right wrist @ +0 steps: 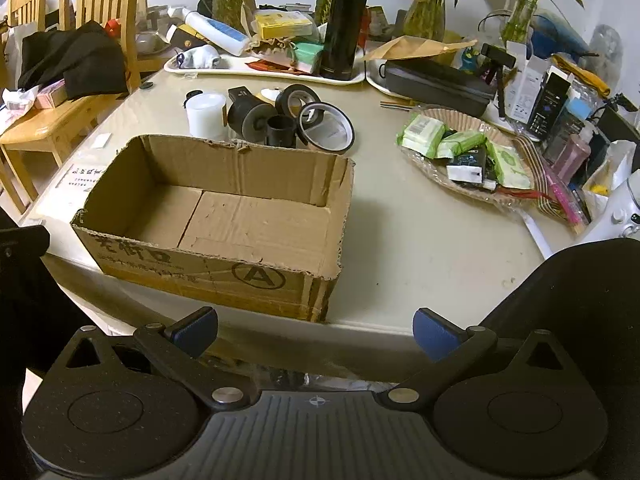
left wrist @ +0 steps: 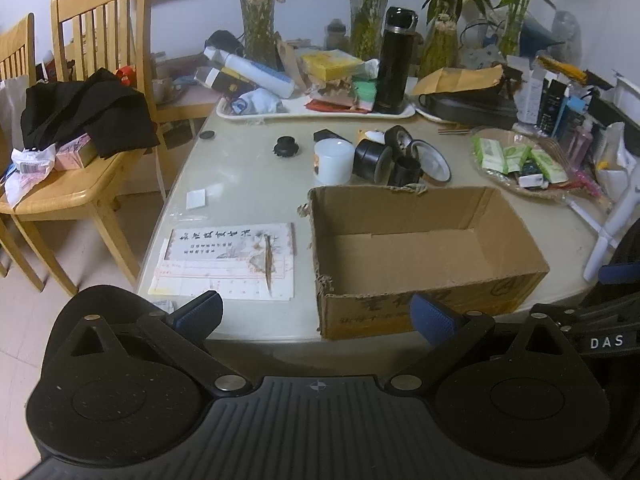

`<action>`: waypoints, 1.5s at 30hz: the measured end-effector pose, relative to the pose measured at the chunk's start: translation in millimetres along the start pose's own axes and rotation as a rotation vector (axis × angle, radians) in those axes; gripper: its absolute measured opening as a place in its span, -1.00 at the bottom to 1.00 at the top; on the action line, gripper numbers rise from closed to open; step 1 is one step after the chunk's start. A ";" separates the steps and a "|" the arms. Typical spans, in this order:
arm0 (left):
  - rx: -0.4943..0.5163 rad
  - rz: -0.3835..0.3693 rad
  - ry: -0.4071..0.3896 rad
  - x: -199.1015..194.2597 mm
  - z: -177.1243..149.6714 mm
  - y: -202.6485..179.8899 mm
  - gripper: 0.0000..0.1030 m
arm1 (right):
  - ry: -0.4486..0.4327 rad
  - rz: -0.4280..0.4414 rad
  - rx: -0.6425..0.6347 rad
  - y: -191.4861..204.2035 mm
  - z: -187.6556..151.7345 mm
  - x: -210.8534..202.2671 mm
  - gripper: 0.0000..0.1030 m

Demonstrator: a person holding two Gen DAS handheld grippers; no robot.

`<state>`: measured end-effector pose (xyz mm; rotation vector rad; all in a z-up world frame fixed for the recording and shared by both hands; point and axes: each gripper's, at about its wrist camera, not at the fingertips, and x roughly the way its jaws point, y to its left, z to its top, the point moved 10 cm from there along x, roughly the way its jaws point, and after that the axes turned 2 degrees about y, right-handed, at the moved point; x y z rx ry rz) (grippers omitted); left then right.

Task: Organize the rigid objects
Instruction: 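Move both tools over the table toward the cardboard box, then reach the right tool to the small black ring and close on it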

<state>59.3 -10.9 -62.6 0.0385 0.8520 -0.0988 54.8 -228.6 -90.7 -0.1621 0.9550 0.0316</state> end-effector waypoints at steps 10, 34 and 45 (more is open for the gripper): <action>0.017 0.007 0.002 5.3 -2.9 -4.1 0.99 | 0.002 0.014 0.021 -2.4 2.8 6.2 1.00; 0.058 0.040 0.020 15.9 14.7 -10.8 0.99 | 0.035 0.111 0.141 -17.1 15.6 17.5 1.00; 0.045 0.016 0.034 3.6 58.2 -21.4 0.99 | 0.065 -0.021 0.098 -22.6 50.1 -0.1 1.00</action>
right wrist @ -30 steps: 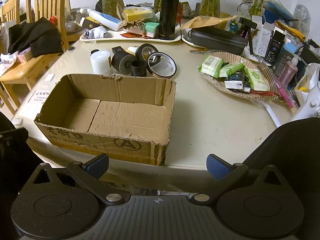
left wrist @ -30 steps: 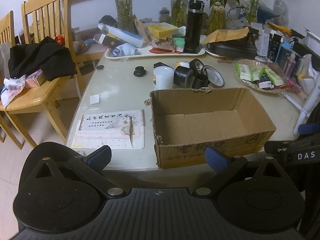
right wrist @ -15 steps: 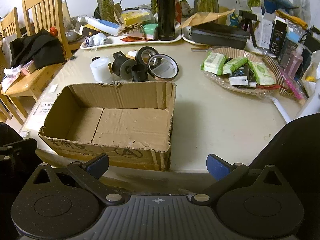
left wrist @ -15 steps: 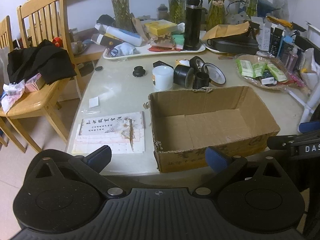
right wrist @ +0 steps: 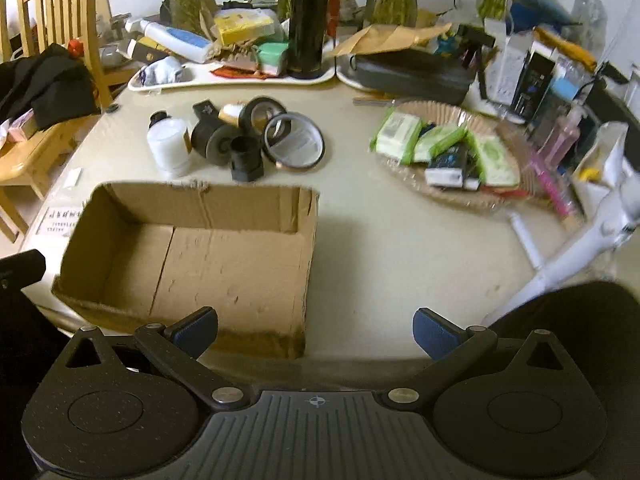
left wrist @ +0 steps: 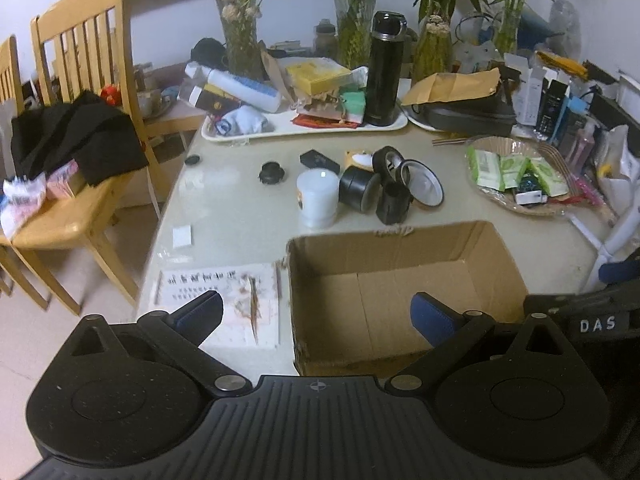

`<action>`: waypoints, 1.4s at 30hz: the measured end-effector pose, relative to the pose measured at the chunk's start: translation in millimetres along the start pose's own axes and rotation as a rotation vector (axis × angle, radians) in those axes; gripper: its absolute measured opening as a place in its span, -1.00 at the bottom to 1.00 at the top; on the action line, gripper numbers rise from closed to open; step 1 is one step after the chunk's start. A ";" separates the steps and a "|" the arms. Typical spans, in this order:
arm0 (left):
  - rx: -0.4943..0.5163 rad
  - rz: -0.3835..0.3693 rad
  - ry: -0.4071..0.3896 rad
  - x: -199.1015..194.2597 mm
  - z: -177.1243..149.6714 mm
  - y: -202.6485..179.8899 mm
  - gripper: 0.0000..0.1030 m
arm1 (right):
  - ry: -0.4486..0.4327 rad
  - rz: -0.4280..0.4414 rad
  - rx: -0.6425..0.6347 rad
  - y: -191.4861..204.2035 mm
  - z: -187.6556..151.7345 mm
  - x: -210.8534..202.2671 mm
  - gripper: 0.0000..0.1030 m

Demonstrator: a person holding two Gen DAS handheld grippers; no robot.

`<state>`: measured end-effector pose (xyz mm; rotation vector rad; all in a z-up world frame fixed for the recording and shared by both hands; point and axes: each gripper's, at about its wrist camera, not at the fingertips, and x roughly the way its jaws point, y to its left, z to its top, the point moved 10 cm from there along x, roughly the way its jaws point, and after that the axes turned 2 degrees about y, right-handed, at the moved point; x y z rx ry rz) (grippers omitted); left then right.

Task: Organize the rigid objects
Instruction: 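Reach the right tool to the small black ring and close on it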

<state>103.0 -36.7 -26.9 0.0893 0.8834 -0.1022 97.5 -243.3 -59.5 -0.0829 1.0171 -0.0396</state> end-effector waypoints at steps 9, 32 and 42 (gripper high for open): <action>0.006 -0.026 -0.034 -14.6 44.3 -0.1 0.99 | -0.033 0.005 -0.028 13.7 53.1 -37.0 1.00; -0.042 -0.046 -0.032 8.4 60.4 16.5 0.99 | -0.041 0.021 -0.101 17.1 94.2 -5.7 1.00; -0.093 -0.068 0.023 32.4 36.0 25.3 0.98 | -0.052 0.091 -0.117 7.4 109.2 52.2 1.00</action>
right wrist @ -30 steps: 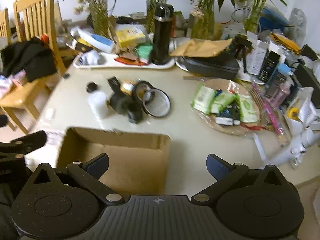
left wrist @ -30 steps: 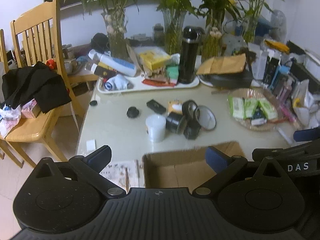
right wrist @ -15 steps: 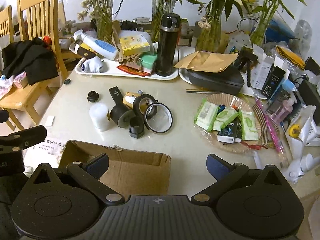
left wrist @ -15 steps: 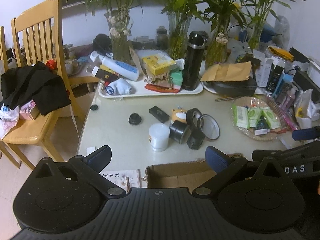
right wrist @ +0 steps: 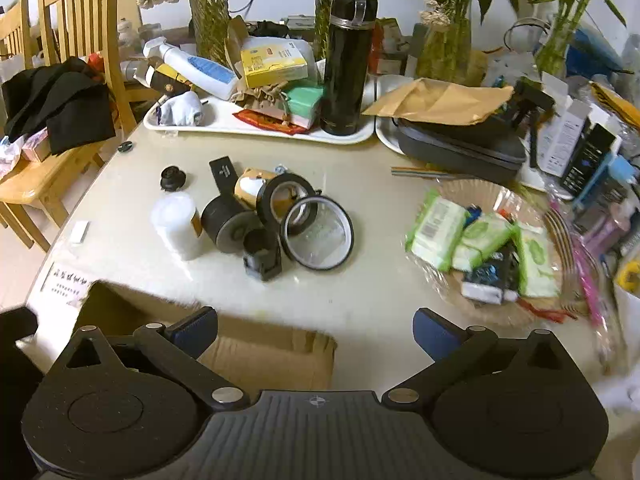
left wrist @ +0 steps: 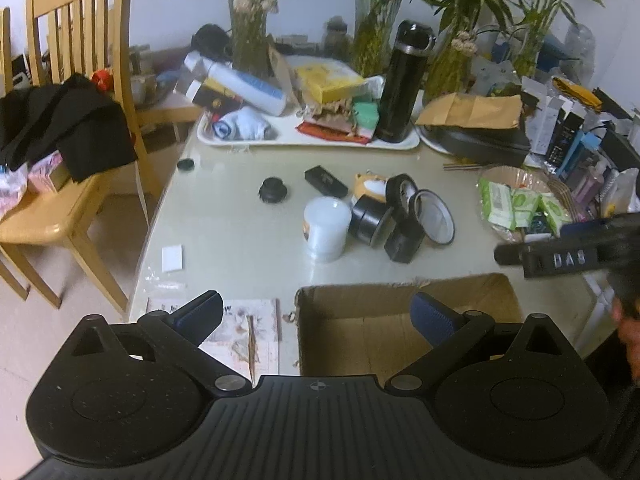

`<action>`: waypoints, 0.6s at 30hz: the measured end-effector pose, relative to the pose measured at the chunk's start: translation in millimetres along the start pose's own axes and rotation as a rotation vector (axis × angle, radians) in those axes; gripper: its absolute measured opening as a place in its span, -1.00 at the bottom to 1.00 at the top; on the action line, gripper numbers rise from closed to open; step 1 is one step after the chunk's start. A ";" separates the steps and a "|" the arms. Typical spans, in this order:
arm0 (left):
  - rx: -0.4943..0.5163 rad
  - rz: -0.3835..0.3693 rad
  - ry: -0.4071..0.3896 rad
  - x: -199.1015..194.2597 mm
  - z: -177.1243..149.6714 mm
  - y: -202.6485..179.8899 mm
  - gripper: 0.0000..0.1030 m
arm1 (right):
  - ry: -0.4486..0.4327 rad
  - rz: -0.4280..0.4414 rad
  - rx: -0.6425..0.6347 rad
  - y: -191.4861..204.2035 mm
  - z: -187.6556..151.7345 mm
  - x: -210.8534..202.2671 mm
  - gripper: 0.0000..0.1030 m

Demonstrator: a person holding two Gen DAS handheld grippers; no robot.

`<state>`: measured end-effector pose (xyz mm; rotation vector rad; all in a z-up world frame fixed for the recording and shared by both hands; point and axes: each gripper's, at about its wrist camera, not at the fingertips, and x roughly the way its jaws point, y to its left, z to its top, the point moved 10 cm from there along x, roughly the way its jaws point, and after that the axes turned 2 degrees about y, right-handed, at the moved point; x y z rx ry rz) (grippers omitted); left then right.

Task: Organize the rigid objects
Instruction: 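Reach the right tool to the small black ring and close on it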

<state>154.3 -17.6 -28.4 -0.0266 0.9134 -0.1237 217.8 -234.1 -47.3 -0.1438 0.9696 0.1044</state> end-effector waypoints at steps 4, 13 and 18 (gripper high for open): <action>-0.013 0.003 0.014 6.5 -7.8 5.3 0.98 | -0.036 0.044 -0.015 -1.5 10.7 20.9 1.00; -0.031 -0.009 0.040 15.6 -23.9 12.3 0.98 | -0.075 0.117 -0.022 -4.8 30.8 70.9 1.00; -0.028 -0.021 0.044 18.1 -29.0 13.1 0.98 | -0.055 0.149 -0.089 7.3 32.9 98.3 0.95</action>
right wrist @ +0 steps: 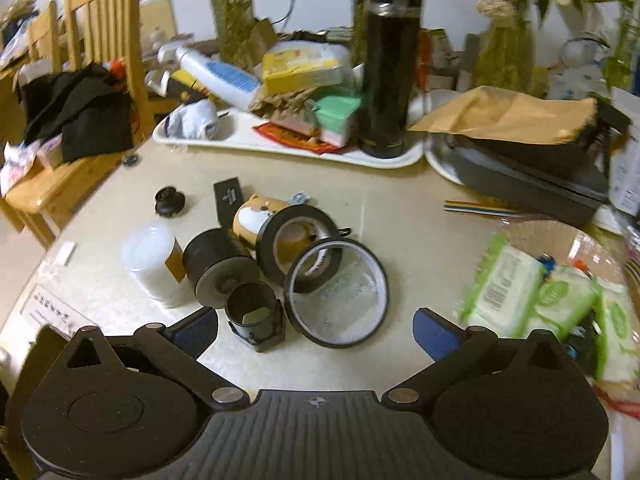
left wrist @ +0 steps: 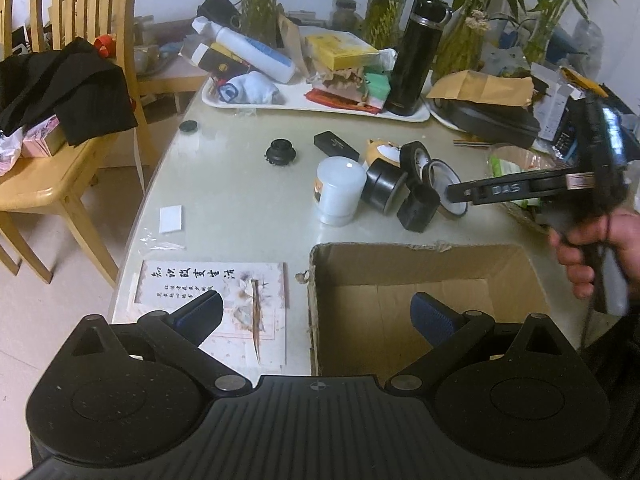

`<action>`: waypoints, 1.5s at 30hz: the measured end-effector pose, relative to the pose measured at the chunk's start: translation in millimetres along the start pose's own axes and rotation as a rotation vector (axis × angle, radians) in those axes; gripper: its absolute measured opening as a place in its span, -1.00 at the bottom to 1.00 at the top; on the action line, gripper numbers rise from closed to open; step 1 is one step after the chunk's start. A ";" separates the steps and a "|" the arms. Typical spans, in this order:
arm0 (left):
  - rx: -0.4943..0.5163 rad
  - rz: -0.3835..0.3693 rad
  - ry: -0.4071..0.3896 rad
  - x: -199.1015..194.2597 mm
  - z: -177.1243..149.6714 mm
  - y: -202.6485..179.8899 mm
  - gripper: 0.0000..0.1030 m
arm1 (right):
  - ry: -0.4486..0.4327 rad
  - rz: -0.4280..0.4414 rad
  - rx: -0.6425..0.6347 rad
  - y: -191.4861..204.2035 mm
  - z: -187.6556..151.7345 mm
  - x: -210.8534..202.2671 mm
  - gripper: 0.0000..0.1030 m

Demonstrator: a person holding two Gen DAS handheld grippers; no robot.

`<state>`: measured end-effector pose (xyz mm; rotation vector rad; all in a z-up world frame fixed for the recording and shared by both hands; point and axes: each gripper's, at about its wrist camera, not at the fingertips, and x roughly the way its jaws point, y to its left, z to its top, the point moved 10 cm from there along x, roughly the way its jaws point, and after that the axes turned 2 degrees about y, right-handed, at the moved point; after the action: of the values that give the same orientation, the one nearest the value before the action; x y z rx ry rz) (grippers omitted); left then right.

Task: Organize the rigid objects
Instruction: 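Reach the right tool to the small black ring and close on it, then grasp the white frosted globe with the left tool while the right tool holds the black ring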

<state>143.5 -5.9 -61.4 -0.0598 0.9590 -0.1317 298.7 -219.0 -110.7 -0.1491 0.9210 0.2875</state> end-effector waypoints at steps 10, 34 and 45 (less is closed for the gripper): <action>-0.001 0.000 0.007 5.7 -1.3 2.3 0.98 | 0.036 0.119 -0.067 31.3 1.1 30.4 0.14; 0.018 -0.005 -0.025 -1.2 7.5 -1.8 0.98 | 0.021 0.089 -0.084 33.3 8.5 8.3 -0.22; 0.058 -0.023 -0.101 -0.4 38.5 -12.6 0.98 | -0.069 0.071 0.018 3.6 4.1 -50.2 -0.22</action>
<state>173.7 -18.6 -37.6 -0.0241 0.8530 -0.1762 272.1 -223.6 -68.1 -0.0897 0.8609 0.3481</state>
